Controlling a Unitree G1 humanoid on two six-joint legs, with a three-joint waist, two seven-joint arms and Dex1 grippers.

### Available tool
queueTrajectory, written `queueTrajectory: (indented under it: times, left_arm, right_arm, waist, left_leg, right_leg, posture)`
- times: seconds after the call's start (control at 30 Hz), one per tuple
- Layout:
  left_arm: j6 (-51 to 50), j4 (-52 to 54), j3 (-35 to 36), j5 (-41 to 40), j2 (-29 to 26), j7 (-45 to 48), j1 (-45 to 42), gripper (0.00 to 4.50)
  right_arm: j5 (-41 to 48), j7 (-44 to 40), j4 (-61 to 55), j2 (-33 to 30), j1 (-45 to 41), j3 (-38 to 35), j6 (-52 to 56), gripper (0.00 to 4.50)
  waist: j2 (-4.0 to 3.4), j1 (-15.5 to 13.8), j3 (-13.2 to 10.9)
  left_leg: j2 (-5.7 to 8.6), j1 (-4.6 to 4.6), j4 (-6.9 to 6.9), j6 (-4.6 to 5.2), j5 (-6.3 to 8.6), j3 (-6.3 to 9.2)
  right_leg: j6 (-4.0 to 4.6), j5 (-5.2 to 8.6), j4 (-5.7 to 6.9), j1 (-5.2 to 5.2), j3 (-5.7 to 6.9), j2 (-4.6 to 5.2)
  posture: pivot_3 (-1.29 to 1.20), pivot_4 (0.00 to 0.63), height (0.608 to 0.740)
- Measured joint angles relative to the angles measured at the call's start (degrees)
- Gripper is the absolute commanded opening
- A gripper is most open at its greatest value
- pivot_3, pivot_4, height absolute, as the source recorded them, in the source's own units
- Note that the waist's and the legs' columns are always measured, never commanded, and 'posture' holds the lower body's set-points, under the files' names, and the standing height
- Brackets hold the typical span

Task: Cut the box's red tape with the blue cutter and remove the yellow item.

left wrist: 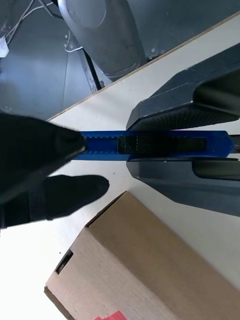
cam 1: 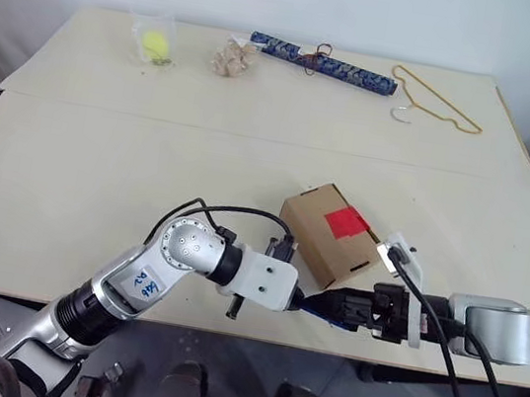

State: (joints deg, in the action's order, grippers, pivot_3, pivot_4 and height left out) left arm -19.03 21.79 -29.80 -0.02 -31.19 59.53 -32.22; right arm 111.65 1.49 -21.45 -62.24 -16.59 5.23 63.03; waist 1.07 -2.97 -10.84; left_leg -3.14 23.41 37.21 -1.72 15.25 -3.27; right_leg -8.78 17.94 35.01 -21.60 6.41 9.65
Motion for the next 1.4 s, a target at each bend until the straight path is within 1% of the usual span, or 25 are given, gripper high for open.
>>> queueTrajectory:
  times: [0.07, 0.13, 0.23, 0.33, 0.83, 0.93, 0.97, 1.0, 1.1, 1.13, 1.4]
  left_arm:
    - [-0.39, 0.0, -0.03, 0.23, 0.2, 0.0, 0.0, 0.4]
    - [-0.77, 0.01, -0.04, 0.3, 0.49, 0.0, -0.01, 0.4]
    - [-0.97, 0.02, -0.04, 0.32, 0.74, 0.0, 0.0, 0.4]
    - [-1.13, 0.07, -0.04, 0.33, 0.75, 0.02, 0.0, 0.4]
    - [-1.87, 0.22, -0.04, 0.37, 0.66, 0.1, 0.0, 0.4]
    - [-2.03, 0.21, -0.04, 0.42, 0.66, 0.11, -0.01, 0.4]
    - [-2.19, 0.21, -0.05, 0.5, 0.64, 0.11, -0.01, 0.4]
    - [-2.34, 0.21, -0.07, 0.54, 0.63, 0.12, -0.01, 0.4]
    - [-3.14, 0.2, -0.43, 0.63, 0.58, 0.37, -0.02, 0.4]
    - [-3.15, 0.2, -0.45, 0.69, 0.58, 0.37, -0.04, 0.4]
    - [-3.31, 0.21, -0.46, 0.89, 0.51, 0.39, -0.05, 0.4]
  right_arm:
    - [0.0, 0.5, 0.0, 0.0, 0.0, 0.69, -0.03, 4.48]
    - [0.0, 0.94, 0.0, 0.05, 0.0, 1.15, -0.07, 4.11]
    - [0.0, 1.46, 0.0, 0.21, -0.01, 1.32, -0.17, 3.3]
    - [0.0, 2.24, 0.0, 1.14, -0.24, 1.5, -0.25, 2.31]
    - [0.0, 4.72, 0.74, 2.89, -0.6, 2.67, -0.29, 2.31]
    - [0.1, 5.11, 0.75, 3.71, -0.6, 2.67, -0.33, 1.74]
    - [0.36, 5.07, 0.75, 3.97, -0.6, 2.67, -0.34, 1.47]
    - [0.58, 4.96, 0.73, 4.16, -0.6, 2.67, -0.35, 1.09]
    - [1.26, 4.52, 0.63, 4.33, -0.66, 2.66, -0.47, 0.14]
    - [1.26, 4.45, 0.66, 4.34, -0.66, 2.65, -0.48, 0.06]
    - [1.23, 4.06, 0.76, 4.33, -0.66, 2.66, -0.39, 0.07]
  waist:
    - [0.0, 0.0, 0.0]
    - [0.0, -0.01, 0.0]
    - [0.0, 0.0, 0.0]
    - [0.0, 0.0, 0.0]
    - [0.0, 0.0, 0.0]
    - [0.0, 0.01, 0.0]
    - [0.0, 0.0, 0.0]
    - [0.0, 0.01, 0.0]
    - [0.0, -0.01, 0.0]
    - [0.0, -0.02, 0.0]
    - [0.0, 0.0, 0.0]
  left_leg:
    - [0.0, 0.0, 0.0, 0.0, 0.0, 0.0]
    - [0.0, 0.0, 0.0, 0.0, 0.0, 0.0]
    - [0.0, 0.0, 0.0, 0.0, 0.0, 0.0]
    - [0.0, 0.0, 0.0, 0.0, 0.0, 0.0]
    - [-0.01, 0.0, 0.0, 0.02, 0.01, -0.01]
    - [-0.01, 0.0, 0.0, 0.02, 0.01, -0.01]
    - [-0.01, 0.0, 0.0, 0.02, 0.01, -0.01]
    - [-0.01, 0.0, 0.0, 0.03, 0.01, -0.01]
    - [-0.01, 0.0, 0.0, 0.05, 0.03, -0.01]
    - [-0.01, 0.01, 0.0, 0.05, 0.03, -0.01]
    - [-0.01, 0.0, 0.0, 0.05, 0.03, -0.01]
  right_leg:
    - [0.0, 0.0, 0.0, 0.0, 0.0, 0.0]
    - [0.0, 0.0, 0.0, 0.0, 0.0, 0.0]
    - [0.0, 0.0, 0.0, 0.0, 0.0, 0.0]
    - [0.0, 0.0, 0.0, 0.0, 0.0, 0.0]
    - [0.0, 0.0, -0.01, 0.0, 0.0, 0.0]
    - [0.0, 0.0, 0.0, 0.0, 0.0, 0.0]
    - [0.0, 0.0, 0.0, 0.0, 0.0, 0.0]
    - [0.0, 0.0, 0.0, 0.0, 0.0, 0.0]
    - [0.0, 0.0, -0.01, 0.0, 0.0, 0.0]
    - [0.0, 0.0, 0.0, 0.0, 0.0, 0.0]
    - [0.0, 0.0, 0.0, 0.0, 0.0, 0.0]
  posture:
    - [0.0, 0.15, 0.74]
    - [0.0, 0.15, 0.74]
    - [0.0, 0.15, 0.74]
    - [0.0, 0.15, 0.74]
    - [0.0, 0.15, 0.74]
    - [0.0, 0.15, 0.74]
    - [0.0, 0.15, 0.74]
    - [0.0, 0.15, 0.74]
    - [0.0, 0.15, 0.74]
    - [0.0, 0.15, 0.74]
    - [0.0, 0.15, 0.74]
